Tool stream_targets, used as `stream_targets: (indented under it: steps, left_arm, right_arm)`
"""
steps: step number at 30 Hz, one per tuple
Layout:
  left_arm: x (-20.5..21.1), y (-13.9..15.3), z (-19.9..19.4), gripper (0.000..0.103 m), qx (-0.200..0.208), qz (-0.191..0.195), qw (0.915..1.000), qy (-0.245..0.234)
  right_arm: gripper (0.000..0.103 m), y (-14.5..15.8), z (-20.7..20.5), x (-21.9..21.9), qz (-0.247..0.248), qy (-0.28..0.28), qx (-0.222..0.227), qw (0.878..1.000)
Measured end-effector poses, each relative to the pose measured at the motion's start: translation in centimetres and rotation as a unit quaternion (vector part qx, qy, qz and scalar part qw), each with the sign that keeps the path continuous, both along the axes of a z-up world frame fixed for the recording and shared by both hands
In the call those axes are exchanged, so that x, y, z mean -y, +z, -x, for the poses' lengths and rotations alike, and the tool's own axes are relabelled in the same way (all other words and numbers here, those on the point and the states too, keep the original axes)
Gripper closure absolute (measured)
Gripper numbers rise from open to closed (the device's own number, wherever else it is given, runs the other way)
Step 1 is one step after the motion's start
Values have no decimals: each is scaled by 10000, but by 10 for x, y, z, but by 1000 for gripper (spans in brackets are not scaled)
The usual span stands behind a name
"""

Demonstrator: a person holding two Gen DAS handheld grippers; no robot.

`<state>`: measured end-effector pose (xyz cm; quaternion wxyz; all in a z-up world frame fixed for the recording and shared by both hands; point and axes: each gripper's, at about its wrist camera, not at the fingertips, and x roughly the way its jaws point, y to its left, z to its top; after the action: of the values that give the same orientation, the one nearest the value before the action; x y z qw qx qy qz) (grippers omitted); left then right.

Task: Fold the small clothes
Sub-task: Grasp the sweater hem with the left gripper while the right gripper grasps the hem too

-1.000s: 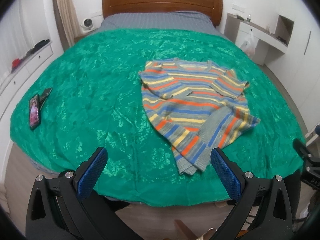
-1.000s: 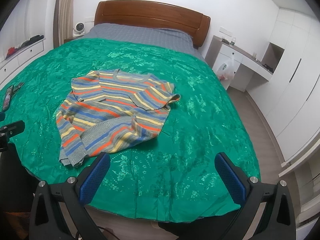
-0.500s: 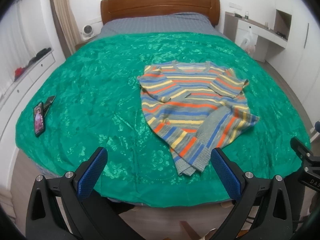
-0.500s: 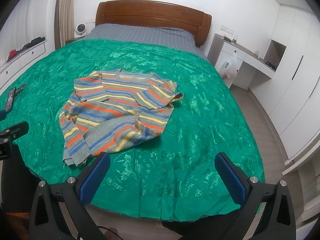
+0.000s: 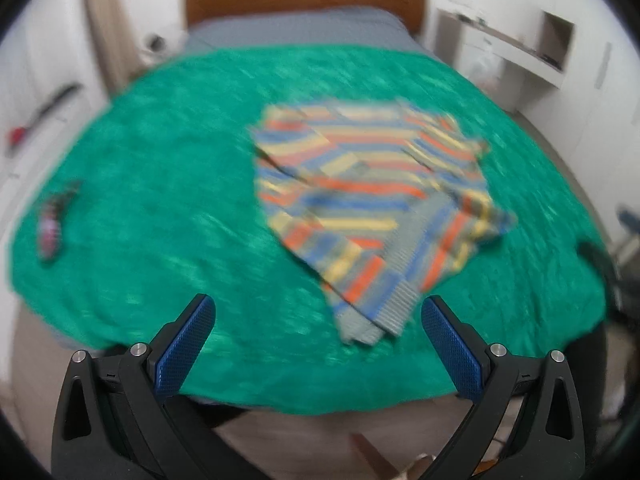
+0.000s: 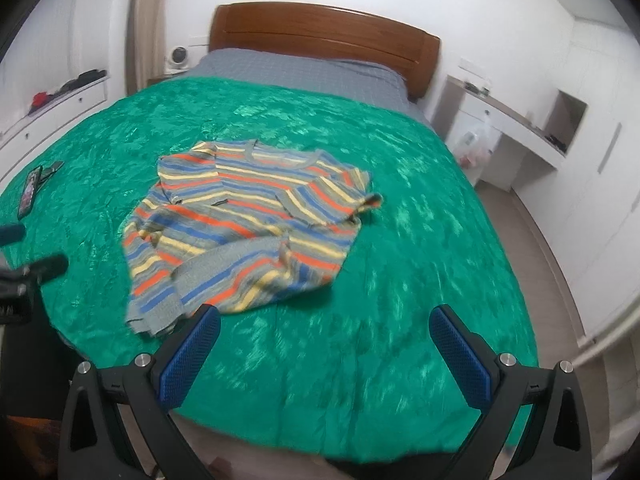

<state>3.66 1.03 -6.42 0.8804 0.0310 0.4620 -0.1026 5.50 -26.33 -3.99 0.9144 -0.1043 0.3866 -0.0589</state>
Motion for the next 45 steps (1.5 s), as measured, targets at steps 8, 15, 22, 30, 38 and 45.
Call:
stream_targets:
  steps: [8,15,22,30,38,45]
  left_arm:
    - [61,-96,-43,13,-896,-101,9937,-668]
    - [31,-93,-40,94,-911,168,9947,-446]
    - [-47,-61,-7,96,-868,1261,9878,-279]
    - [-72,-90,6,96,-1398,870,9859,-299]
    - [-96,-76,6,34,-1081,1317,9853,-142]
    - [-67,-127,-33,57,-1625,507,9852,-171]
  right_arm:
    - [2,-66,-121,12,-880,1169,-1177,9822]
    - [98,-107,-162,-9,-1312,1594,-1912,9596]
    - [99,-58,-54,31,-1252,2141,-1253,9606]
    - [92,-107,11,74,-1022,1588,-2000,9614]
    - [37,-101,26,115,-2701,561,-1695,9461]
    - [54,-165,1,86,-3451,556,-2286,9086]
